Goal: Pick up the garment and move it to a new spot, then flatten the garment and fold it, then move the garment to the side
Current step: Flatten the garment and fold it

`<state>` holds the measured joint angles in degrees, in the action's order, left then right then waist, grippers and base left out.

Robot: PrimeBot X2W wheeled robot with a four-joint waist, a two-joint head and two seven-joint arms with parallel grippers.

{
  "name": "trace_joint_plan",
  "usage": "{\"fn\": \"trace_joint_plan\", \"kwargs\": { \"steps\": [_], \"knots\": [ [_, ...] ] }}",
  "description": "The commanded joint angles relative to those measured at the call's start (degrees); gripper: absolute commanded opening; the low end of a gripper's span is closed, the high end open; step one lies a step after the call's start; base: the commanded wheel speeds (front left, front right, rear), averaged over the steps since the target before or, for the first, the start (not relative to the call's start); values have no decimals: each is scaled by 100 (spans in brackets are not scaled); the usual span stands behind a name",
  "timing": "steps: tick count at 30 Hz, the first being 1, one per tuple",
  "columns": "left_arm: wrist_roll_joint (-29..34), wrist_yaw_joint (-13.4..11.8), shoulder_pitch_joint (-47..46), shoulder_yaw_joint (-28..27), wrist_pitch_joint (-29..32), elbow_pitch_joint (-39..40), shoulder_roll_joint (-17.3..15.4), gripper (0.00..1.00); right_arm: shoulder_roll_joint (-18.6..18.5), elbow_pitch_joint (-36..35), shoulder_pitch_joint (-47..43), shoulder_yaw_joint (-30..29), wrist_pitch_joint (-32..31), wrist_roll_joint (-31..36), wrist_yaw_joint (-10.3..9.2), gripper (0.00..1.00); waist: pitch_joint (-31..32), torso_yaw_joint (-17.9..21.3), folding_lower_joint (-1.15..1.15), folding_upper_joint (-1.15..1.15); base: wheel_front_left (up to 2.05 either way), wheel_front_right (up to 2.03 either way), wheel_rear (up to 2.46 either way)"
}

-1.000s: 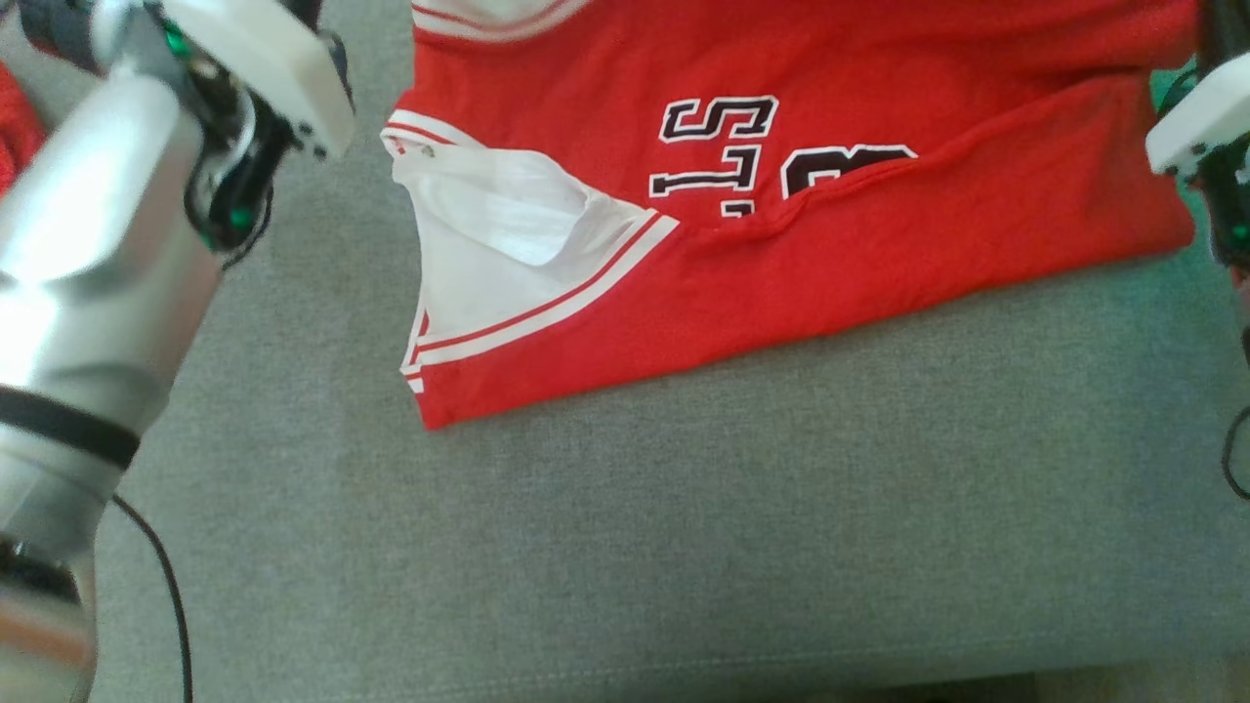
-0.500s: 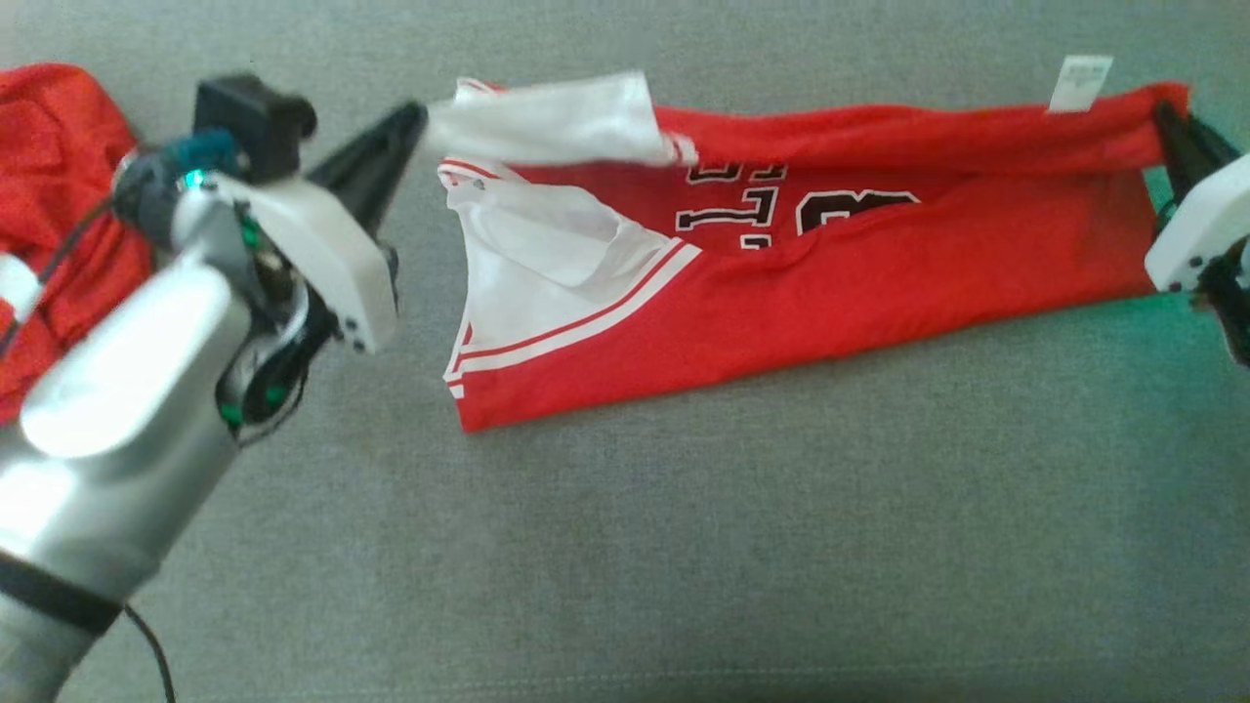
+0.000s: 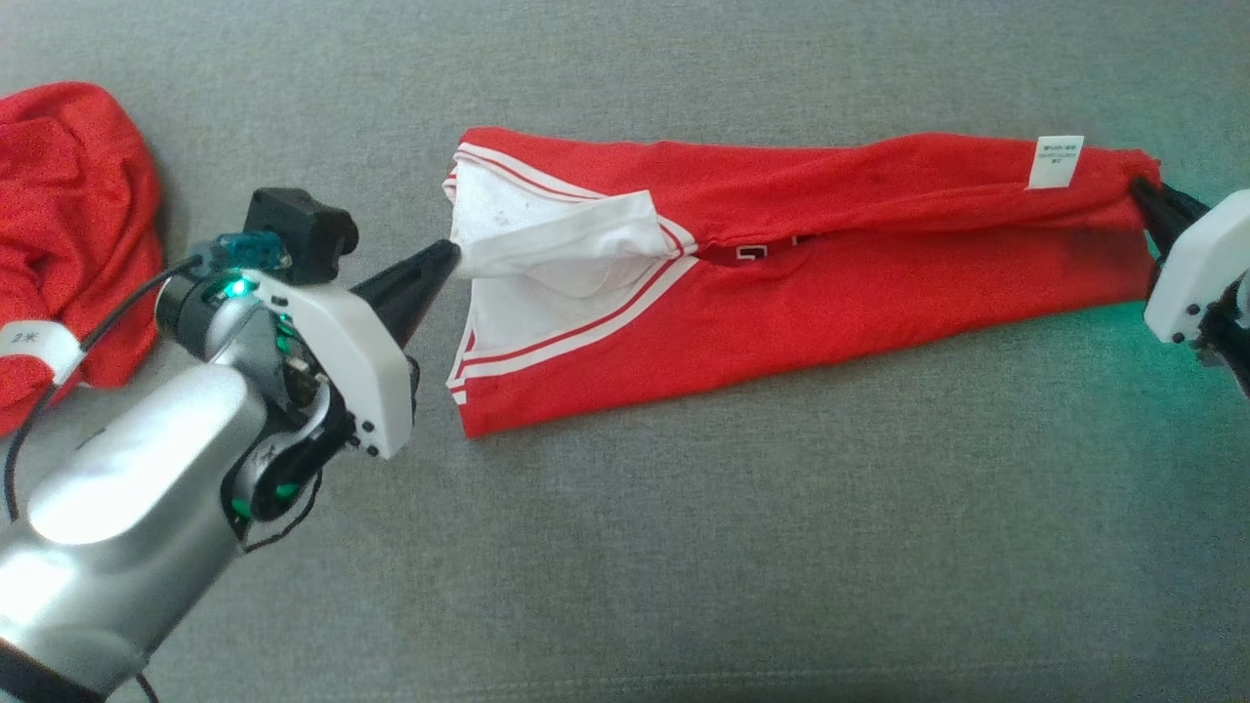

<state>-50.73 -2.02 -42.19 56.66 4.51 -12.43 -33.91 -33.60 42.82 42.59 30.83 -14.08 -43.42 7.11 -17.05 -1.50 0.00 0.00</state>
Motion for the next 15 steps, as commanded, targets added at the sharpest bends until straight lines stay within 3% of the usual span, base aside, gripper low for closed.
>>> {"fn": "trace_joint_plan", "kwargs": {
  "steps": [1, 15],
  "knots": [
    [-30, -23, -96, -234, 29, 185, -268, 0, -200, -161, -147, 39, -22, 17, 37, 0, 9, 25, 0, 0, 0, 0, 0],
    [-714, 9, 155, -429, 255, 685, -337, 0, -244, -169, -339, 165, -139, 51, 37, 0, 130, 127, 0, 0, 0, 0, 0]
  ]
}}
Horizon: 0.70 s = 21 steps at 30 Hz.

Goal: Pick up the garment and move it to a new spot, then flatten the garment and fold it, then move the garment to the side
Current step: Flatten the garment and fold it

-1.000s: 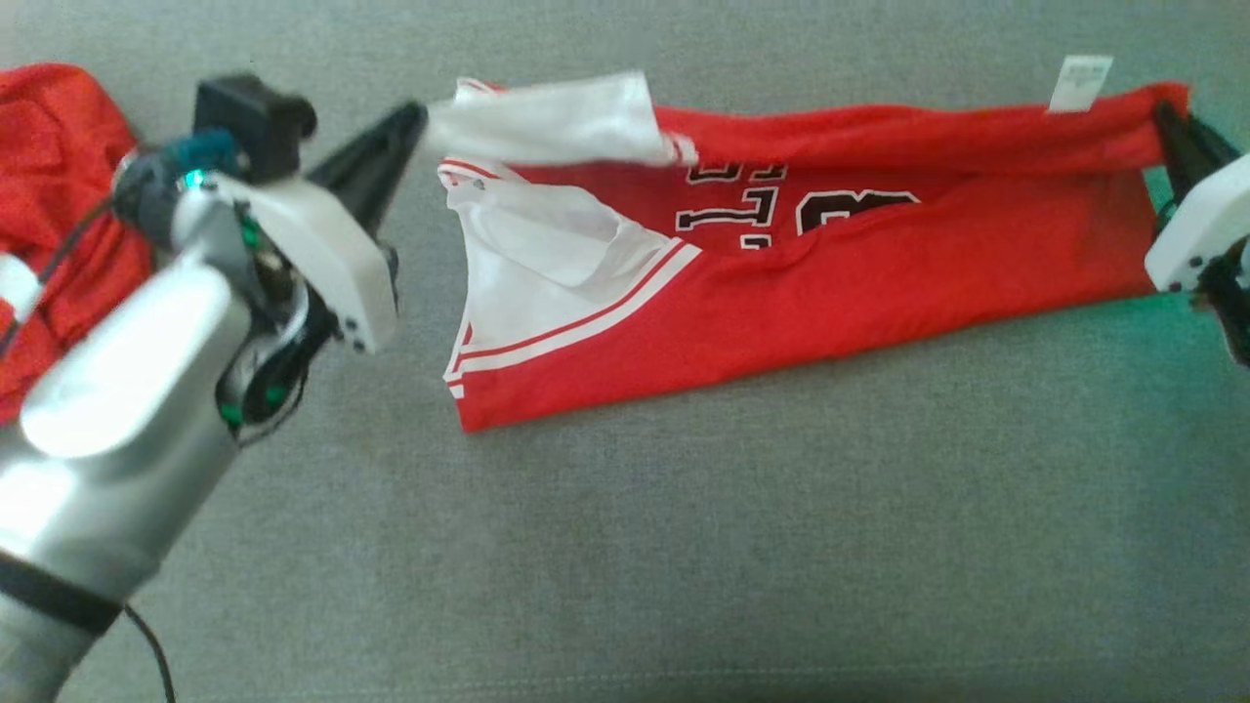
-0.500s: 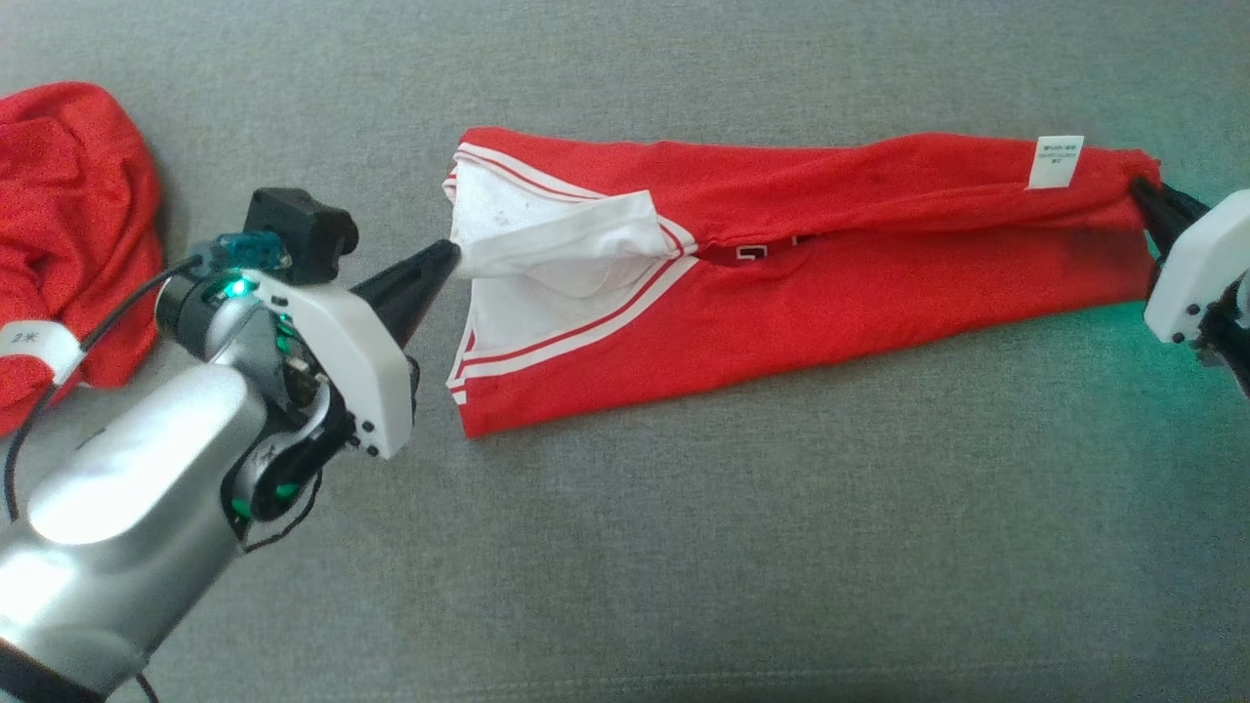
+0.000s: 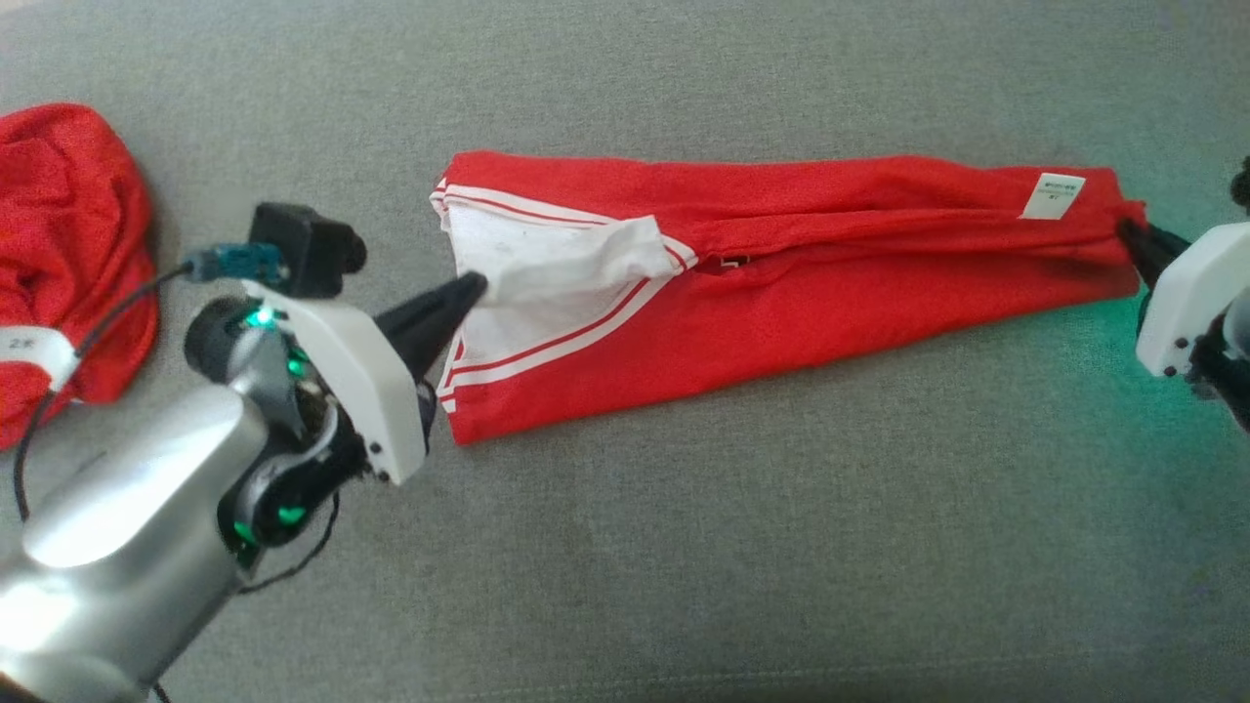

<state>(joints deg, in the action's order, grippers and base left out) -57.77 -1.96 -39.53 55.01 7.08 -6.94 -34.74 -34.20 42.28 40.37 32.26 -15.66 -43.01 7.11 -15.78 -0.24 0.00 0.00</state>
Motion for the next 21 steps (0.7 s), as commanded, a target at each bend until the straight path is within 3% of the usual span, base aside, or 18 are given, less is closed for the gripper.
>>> {"fn": "trace_joint_plan", "kwargs": {
  "steps": [1, 4, 5, 6, 7, 8, 9, 10, 17, 21],
  "knots": [
    [-35, 18, -75, -225, 59, 172, -266, 0, -180, -128, -132, 57, -6, 10, 37, 0, 11, 6, 0, 0, 0, 0, 0],
    [26, 36, 4, -61, 207, 215, -313, 0, -179, -164, -178, 146, -117, -47, 37, 0, 18, 19, 0, 0, 0, 0, 0],
    [79, 34, 17, -15, 215, 207, -320, 0, -177, -173, -187, 166, -145, -63, 37, 19, 18, 25, 0, 0, 0, 0, 0],
    [108, 32, 35, 20, 218, 187, -316, 0, -181, -181, -192, 184, -159, -69, 37, 76, 18, 32, 0, 0, 0, 0, 0],
    [119, 39, 55, 53, 229, 160, -307, 0, -185, -160, -194, 177, -173, -77, 37, 100, 19, 39, 0, 0, 0, 0, 0],
    [131, 49, 70, 83, 239, 128, -300, 0, -184, -133, -195, 166, -187, -84, 37, 100, 23, 46, 0, 0, 0, 0, 0],
    [150, 46, 80, 107, 244, 86, -296, 33, -182, -99, -194, 145, -202, -91, 37, 100, 27, 52, 0, 0, 0, 0, 0],
    [191, 44, 83, 135, 238, 42, -298, 100, -181, -76, -192, 134, -217, -91, 37, 100, 35, 61, 0, 0, 0, 0, 0],
    [186, -40, 75, -7, -84, -273, -184, 100, -142, 170, -115, -192, 36, 13, 37, 100, 135, 91, 0, 0, 0, 0, 0],
    [115, -228, 73, -352, -663, -472, -29, 100, 35, 228, -76, -588, 651, 127, 37, 100, 237, 85, 0, 0, 0, 0, 0]
  ]
}}
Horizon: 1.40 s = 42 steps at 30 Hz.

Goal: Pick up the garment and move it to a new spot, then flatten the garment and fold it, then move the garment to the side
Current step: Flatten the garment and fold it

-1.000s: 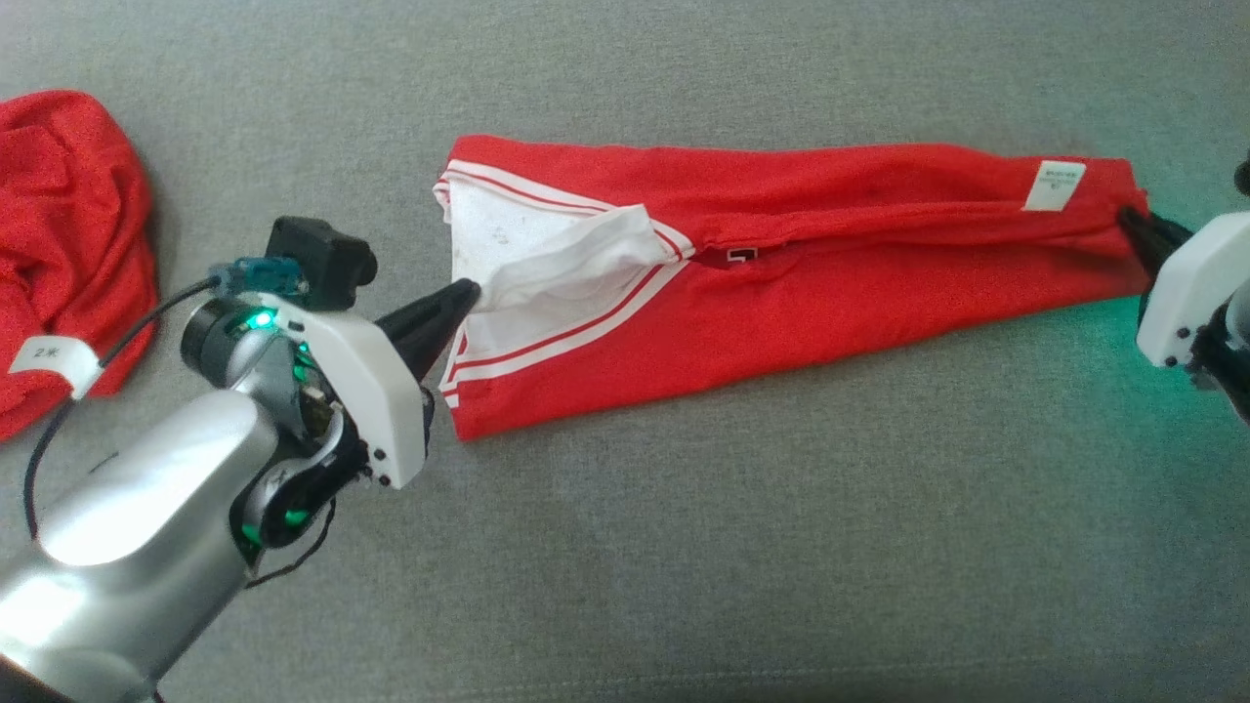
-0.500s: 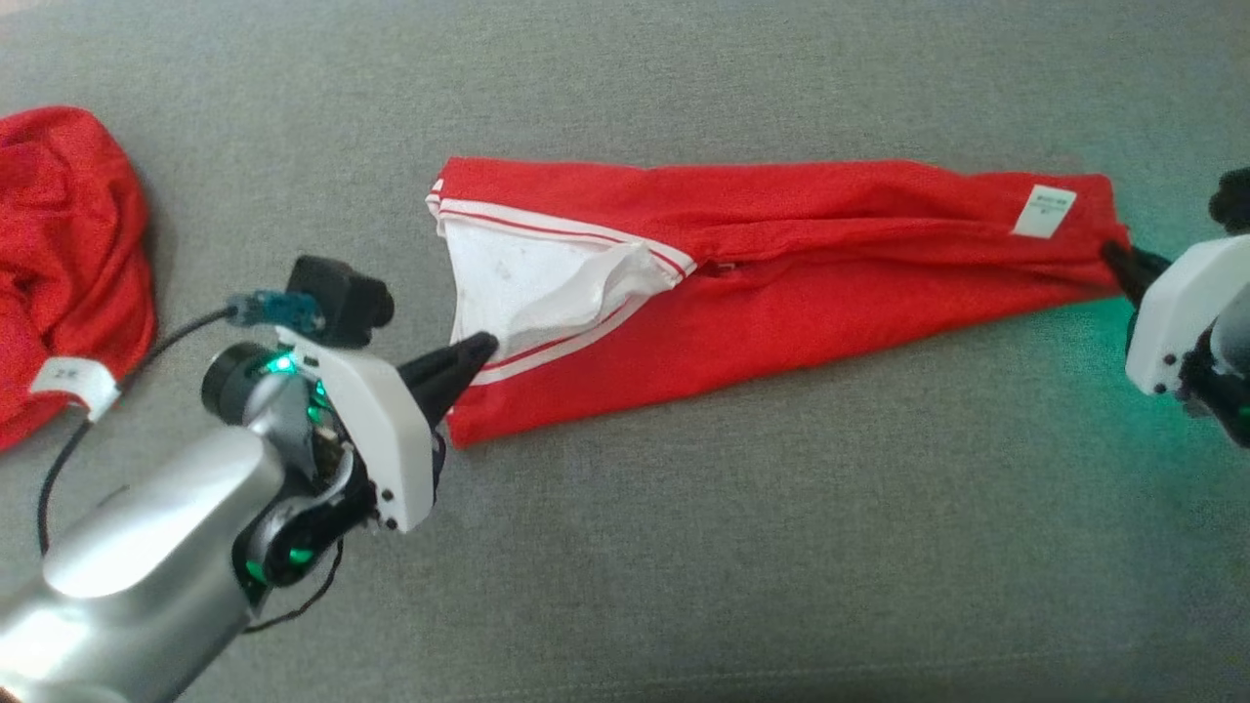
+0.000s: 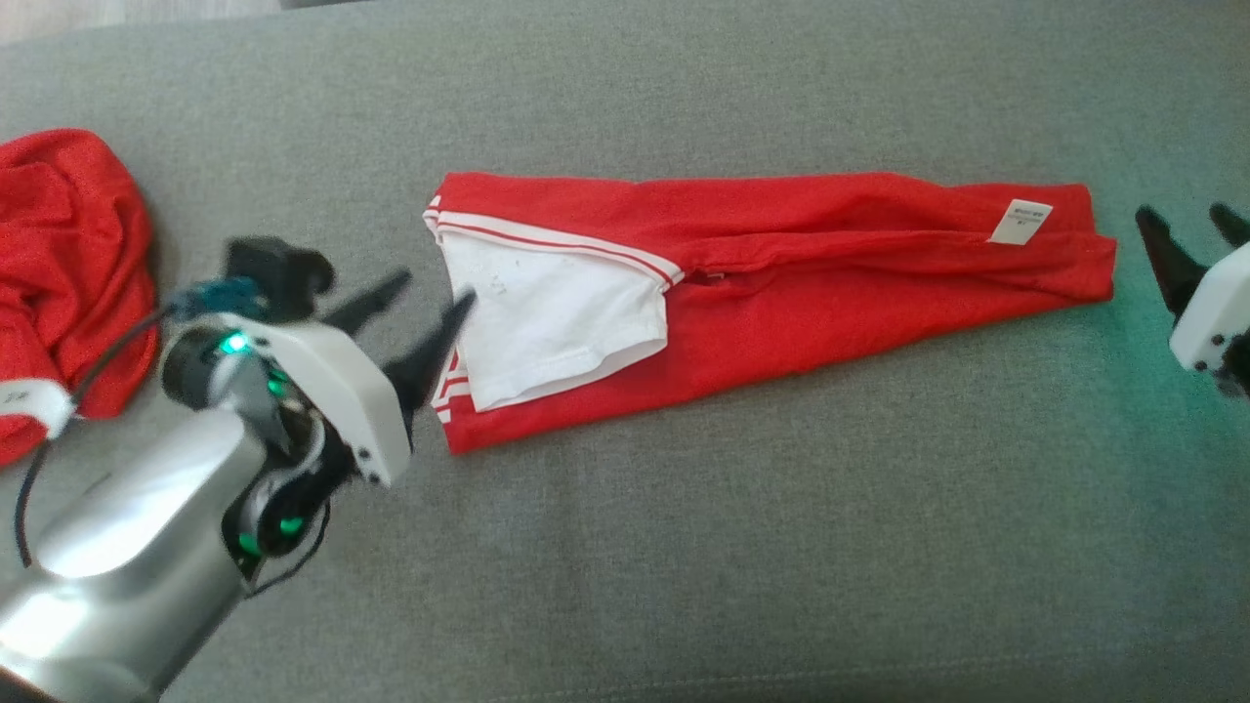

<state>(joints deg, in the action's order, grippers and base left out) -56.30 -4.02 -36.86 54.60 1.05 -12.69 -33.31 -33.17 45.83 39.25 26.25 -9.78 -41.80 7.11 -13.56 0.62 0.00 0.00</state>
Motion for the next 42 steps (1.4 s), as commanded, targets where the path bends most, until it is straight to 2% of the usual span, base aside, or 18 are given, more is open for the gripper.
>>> {"fn": "trace_joint_plan", "kwargs": {
  "steps": [1, 7, 10, 12, 13, 17, 20, 24, 28, 34, 42],
  "knots": [
    [-53, -64, -185, -393, -205, 72, -130, 100, -22, -140, 21, -64, 192, 8, 37, 100, 34, -2, 0, 0, 0, 0, 0],
    [-222, -293, 20, -1076, -1375, -93, 190, 100, 334, -429, -215, -566, 1266, 191, 37, 100, 224, 15, 0, 0, 0, 0, 0],
    [-300, -343, 254, -1563, -1572, -62, 422, 100, 535, -663, -449, -828, 1761, 256, 37, 100, 328, 1, 0, 0, 0, 0, 0],
    [-126, -384, 434, -1967, -1597, 45, 593, 100, 671, -888, -664, -974, 2032, 306, 37, 100, 385, -17, 0, 0, 0, 0, 0],
    [-126, -384, 434, -1967, -1597, 45, 593, 100, 671, -888, -664, -974, 2032, 306, 37, 100, 385, -17, 0, 0, 0, 0, 0],
    [668, -337, 1055, -2976, -1602, 459, 1137, 100, 958, -1445, -1183, -1314, 2342, 589, 37, 100, 480, -56, 0, 0, 0, 0, 0],
    [1327, -165, 1584, -3527, -1603, 687, 1549, 100, 1246, -1922, -1653, -1555, 2427, 937, 37, 100, 550, -65, 0, 0, 0, 0, 0],
    [2009, 89, 2187, -4056, -1604, 781, 2105, 100, 1676, -2465, -2268, -1746, 2458, 1459, 37, 100, 633, -63, 0, 0, 0, 0, 0],
    [2425, 367, 2542, -4439, -1604, 712, 2556, 100, 1980, -2727, -2626, -1891, 2417, 1749, 37, 100, 652, -60, 0, 0, 0, 0, 0],
    [2896, 735, 2572, -4676, -1604, 511, 2807, 100, 2176, -2739, -2625, -2332, 1970, 1843, 37, 100, 565, -89, 0, 0, 0, 0, 0],
    [3138, 952, 2358, -4751, -1604, 306, 2968, 100, 2471, -2039, -1965, -3397, 894, 1850, 37, 100, 262, -186, 0, 0, 0, 0, 0]
  ]
}}
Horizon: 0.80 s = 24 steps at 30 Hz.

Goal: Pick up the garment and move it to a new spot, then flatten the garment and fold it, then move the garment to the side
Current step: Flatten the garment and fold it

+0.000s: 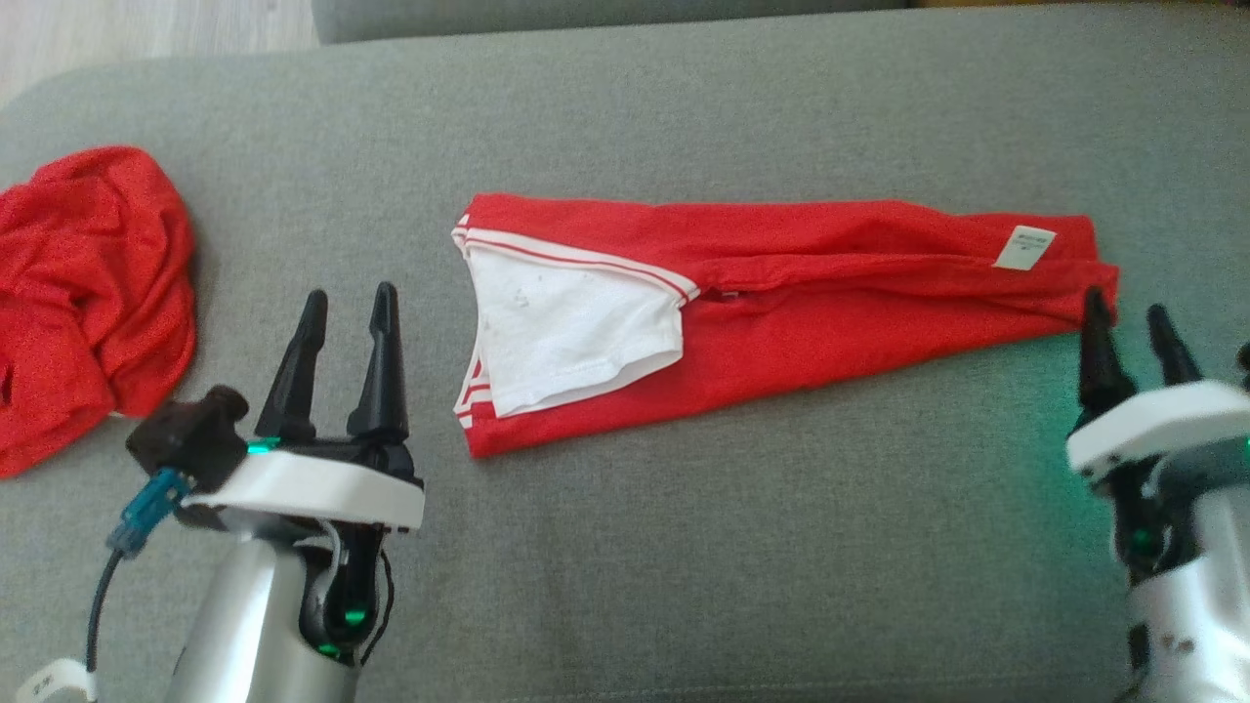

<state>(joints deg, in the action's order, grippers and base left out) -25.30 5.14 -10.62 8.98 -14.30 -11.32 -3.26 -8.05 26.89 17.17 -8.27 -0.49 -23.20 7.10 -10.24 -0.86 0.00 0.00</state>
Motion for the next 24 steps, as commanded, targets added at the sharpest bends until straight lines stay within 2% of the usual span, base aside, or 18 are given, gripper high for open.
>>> {"fn": "trace_joint_plan", "kwargs": {
  "steps": [1, 10, 22, 23, 24],
  "knots": [
    [53, 54, -294, -187, -70, 153, -25, 100, -30, -44, 351, -76, -151, -1, 39, 100, -122, -58, 0, 0, 0, 0, 0],
    [123, 148, -555, -201, -70, 79, 25, 100, -147, 775, 1220, -897, -956, 451, 39, 100, -581, -243, 0, 0, 0, 0, 0],
    [79, 195, -762, -213, -70, 52, 36, 100, -261, 1305, 1650, -887, -1771, 832, 39, 100, -853, -321, 0, 0, 0, 0, 0],
    [75, 197, -775, -217, -70, 45, 36, 100, -260, 1329, 1667, -874, -1841, 801, 39, 56, -855, -319, 0, 0, 0, 0, 0],
    [73, 198, -786, -223, -70, 38, 37, 100, -266, 1336, 1677, -865, -1872, 775, 39, 0, -853, -316, 0, 0, 0, 0, 0]
  ]
}}
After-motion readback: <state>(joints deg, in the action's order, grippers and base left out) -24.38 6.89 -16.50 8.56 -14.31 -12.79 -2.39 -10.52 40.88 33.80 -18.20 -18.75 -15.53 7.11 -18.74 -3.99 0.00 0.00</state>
